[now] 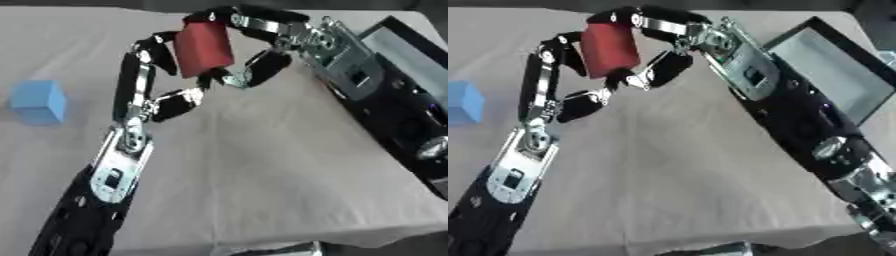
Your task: Pick up the objects with one hand, pass them to the other hand, and then place them into the box on the other side of the table.
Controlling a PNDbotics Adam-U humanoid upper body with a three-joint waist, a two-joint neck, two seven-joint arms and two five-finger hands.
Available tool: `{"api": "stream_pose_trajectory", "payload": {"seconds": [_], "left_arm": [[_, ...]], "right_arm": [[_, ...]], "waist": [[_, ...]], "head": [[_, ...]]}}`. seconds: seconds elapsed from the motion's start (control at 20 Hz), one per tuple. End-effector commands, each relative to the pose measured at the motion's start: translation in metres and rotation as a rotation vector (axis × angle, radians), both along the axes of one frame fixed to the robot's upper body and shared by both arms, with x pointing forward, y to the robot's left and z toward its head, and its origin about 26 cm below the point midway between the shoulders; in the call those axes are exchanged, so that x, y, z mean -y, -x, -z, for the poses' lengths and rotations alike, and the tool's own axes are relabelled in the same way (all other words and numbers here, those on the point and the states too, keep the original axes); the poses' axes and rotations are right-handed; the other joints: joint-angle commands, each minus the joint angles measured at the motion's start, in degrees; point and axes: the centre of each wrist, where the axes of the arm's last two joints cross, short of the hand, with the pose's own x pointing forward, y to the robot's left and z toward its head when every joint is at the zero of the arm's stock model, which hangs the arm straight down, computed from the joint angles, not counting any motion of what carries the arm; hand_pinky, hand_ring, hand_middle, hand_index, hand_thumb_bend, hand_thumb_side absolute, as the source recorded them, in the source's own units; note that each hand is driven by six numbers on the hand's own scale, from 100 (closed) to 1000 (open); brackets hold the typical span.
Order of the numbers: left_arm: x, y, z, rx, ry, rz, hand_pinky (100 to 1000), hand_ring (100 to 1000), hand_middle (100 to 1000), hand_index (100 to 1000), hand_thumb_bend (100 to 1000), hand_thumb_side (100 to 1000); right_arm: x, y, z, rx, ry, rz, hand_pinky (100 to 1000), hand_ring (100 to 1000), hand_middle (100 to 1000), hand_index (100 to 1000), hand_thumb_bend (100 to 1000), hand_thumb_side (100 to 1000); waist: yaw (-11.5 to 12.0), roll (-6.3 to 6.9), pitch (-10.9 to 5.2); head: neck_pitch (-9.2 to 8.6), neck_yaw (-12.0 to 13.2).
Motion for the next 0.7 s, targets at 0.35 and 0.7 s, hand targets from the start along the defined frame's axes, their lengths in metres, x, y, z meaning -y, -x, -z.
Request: {"api": "stream_pose_trajectory", "payload": {"seconds": [0.35, 0.7], "left_arm": [[0.0100, 0.0035, -0.0115, 0.063, -0.018, 0.030, 629, 487, 454, 564, 167, 100], [0.0071, 0.0012, -0.0068, 0.071, -0.069, -0.006, 795, 713, 723, 859, 607, 556]], "right_arm": [[0.0030, 0.0015, -0.0115, -0.072, -0.160, -0.005, 1000, 996, 659, 728, 100, 100], [0.0065, 0.0033, -0.0140, -0.109, -0.178, -0.008, 1000, 985, 627, 702, 100, 100]], "waist": [[0.00, 0.15, -0.98], [-0.11, 0.26, -1.06]], "head": [[-0.66, -0.32], [-0.50, -0.32]]}}
